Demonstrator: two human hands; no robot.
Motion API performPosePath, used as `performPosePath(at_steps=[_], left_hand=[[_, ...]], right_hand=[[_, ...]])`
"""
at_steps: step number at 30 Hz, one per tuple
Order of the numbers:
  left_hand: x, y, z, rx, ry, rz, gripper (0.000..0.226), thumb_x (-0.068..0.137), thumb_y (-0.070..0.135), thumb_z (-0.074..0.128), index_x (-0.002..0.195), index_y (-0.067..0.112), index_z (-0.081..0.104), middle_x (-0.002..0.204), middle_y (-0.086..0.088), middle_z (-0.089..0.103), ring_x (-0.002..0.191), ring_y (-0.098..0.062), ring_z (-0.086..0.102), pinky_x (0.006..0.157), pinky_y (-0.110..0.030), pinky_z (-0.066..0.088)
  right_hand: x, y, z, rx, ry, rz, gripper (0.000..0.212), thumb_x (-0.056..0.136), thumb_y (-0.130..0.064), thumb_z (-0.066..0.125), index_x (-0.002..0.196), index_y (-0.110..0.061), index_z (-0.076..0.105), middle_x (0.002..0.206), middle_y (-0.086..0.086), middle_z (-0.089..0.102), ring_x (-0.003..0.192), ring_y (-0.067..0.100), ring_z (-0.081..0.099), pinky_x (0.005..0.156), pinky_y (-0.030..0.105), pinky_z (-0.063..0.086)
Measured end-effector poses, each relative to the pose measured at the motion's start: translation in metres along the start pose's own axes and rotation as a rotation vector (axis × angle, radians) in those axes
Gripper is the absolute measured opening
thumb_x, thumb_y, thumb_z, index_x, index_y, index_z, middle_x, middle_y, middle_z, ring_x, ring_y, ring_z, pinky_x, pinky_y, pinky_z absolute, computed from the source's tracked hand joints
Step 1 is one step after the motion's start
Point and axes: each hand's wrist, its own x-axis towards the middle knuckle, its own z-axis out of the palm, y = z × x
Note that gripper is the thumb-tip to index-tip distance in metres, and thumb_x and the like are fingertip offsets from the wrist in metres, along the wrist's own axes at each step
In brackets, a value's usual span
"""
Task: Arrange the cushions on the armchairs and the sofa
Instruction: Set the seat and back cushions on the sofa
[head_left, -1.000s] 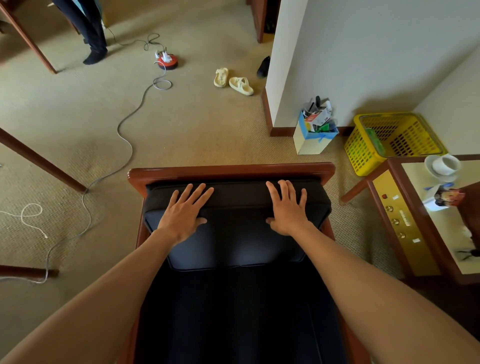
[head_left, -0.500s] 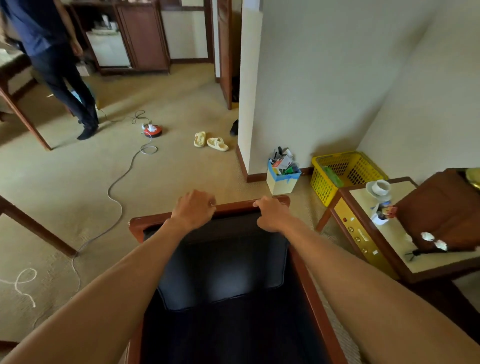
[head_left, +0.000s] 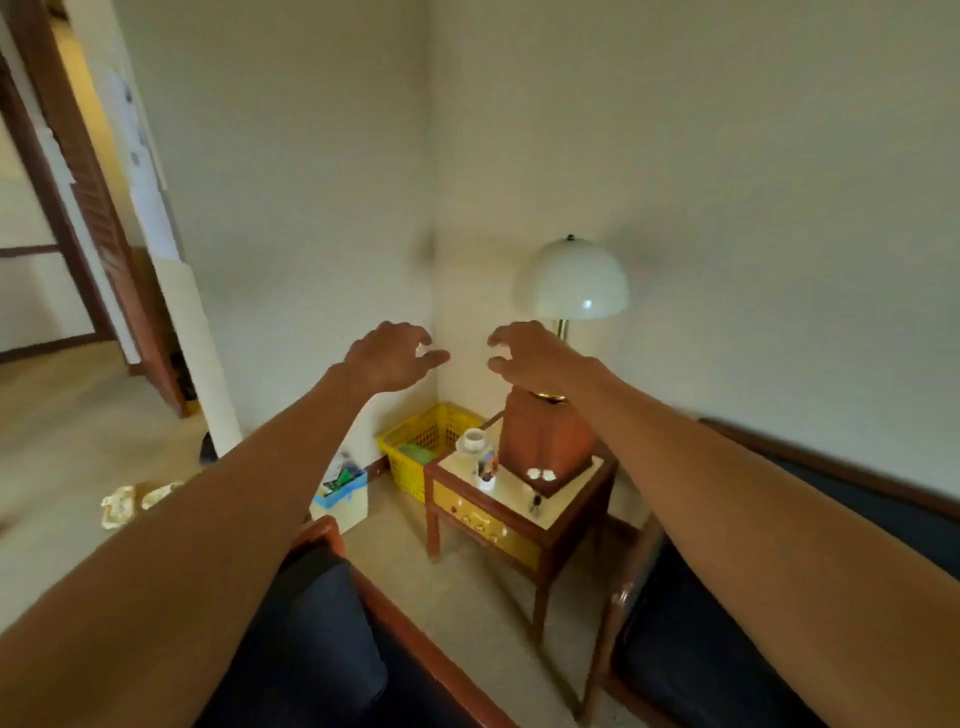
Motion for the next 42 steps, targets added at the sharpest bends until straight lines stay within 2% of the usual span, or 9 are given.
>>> performPosePath(at_steps=[2,7,14,20,30,36,38,40,42], left_hand=[[0.021,0.073,-0.007,-0.027,-0.008,0.109,0.058,0.093,0.061,0.046,0.134,0.022,0.055,0.135,-0.004,0.057,0.127,-0.026,0.049,0.1,-0.041,0.04],[0.043,0.27,0.013,-0.072,-0.042,0.39,0.059,0.096,0.06,0.04,0.136,0.019,0.054,0.138,-0.006,0.055,0.128,-0.028,0.047,0.1,-0.041,0.041],[0.018,0.528,0.084,-0.152,-0.113,0.664,0.056,0.097,0.059,0.038,0.131,0.02,0.057,0.135,-0.007,0.059,0.124,-0.031,0.052,0.097,-0.043,0.043],[-0.008,0.682,0.127,-0.176,-0.178,0.808,0.055,0.097,0.059,0.039,0.133,0.021,0.056,0.138,-0.004,0.056,0.124,-0.029,0.053,0.092,-0.04,0.041],[0.005,0.846,0.218,-0.207,-0.24,0.965,0.053,0.095,0.06,0.042,0.129,0.023,0.059,0.134,-0.003,0.059,0.122,-0.028,0.053,0.091,-0.041,0.042],[0.026,0.912,0.313,-0.213,-0.368,1.008,0.052,0.096,0.058,0.044,0.13,0.021,0.058,0.133,-0.002,0.06,0.122,-0.027,0.054,0.093,-0.041,0.042],[0.025,0.929,0.351,-0.196,-0.416,1.024,0.051,0.096,0.058,0.044,0.128,0.022,0.059,0.131,-0.002,0.061,0.12,-0.027,0.055,0.094,-0.041,0.043],[0.018,0.94,0.388,-0.191,-0.492,1.031,0.046,0.095,0.056,0.045,0.119,0.022,0.063,0.122,-0.002,0.065,0.112,-0.026,0.059,0.087,-0.039,0.045],[0.005,0.949,0.425,-0.179,-0.588,1.055,0.041,0.095,0.055,0.046,0.101,0.02,0.065,0.104,0.0,0.067,0.101,-0.026,0.062,0.079,-0.037,0.045]], right_hand=[[-0.035,0.05,-0.055,-0.023,0.081,0.101,0.044,0.097,-0.037,0.055,0.136,-0.018,0.053,0.142,0.008,0.05,0.127,0.028,0.049,0.105,0.041,0.042],[-0.152,0.179,-0.16,-0.116,0.208,0.348,0.044,0.096,-0.037,0.055,0.136,-0.017,0.053,0.142,0.006,0.052,0.128,0.028,0.05,0.105,0.04,0.042],[-0.319,0.341,-0.243,-0.219,0.273,0.625,0.046,0.097,-0.035,0.056,0.138,-0.015,0.051,0.146,0.009,0.048,0.132,0.03,0.047,0.108,0.043,0.041],[-0.423,0.443,-0.28,-0.231,0.303,0.782,0.046,0.095,-0.035,0.058,0.135,-0.014,0.054,0.143,0.011,0.052,0.129,0.03,0.05,0.106,0.045,0.043],[-0.498,0.587,-0.292,-0.224,0.295,0.951,0.045,0.095,-0.036,0.058,0.134,-0.016,0.054,0.139,0.008,0.055,0.126,0.028,0.053,0.104,0.045,0.045],[-0.521,0.678,-0.261,-0.157,0.232,1.052,0.043,0.094,-0.037,0.059,0.133,-0.019,0.055,0.134,0.005,0.058,0.114,0.023,0.057,0.098,0.04,0.048],[-0.535,0.707,-0.242,-0.115,0.207,1.109,0.043,0.094,-0.035,0.06,0.133,-0.017,0.056,0.135,0.006,0.057,0.117,0.025,0.056,0.098,0.038,0.047],[-0.55,0.732,-0.219,-0.063,0.191,1.16,0.044,0.091,-0.033,0.062,0.131,-0.015,0.058,0.134,0.007,0.058,0.122,0.027,0.055,0.1,0.039,0.046],[-0.569,0.753,-0.192,-0.013,0.175,1.209,0.046,0.089,-0.036,0.063,0.129,-0.015,0.061,0.134,0.007,0.06,0.123,0.027,0.056,0.103,0.041,0.046]])
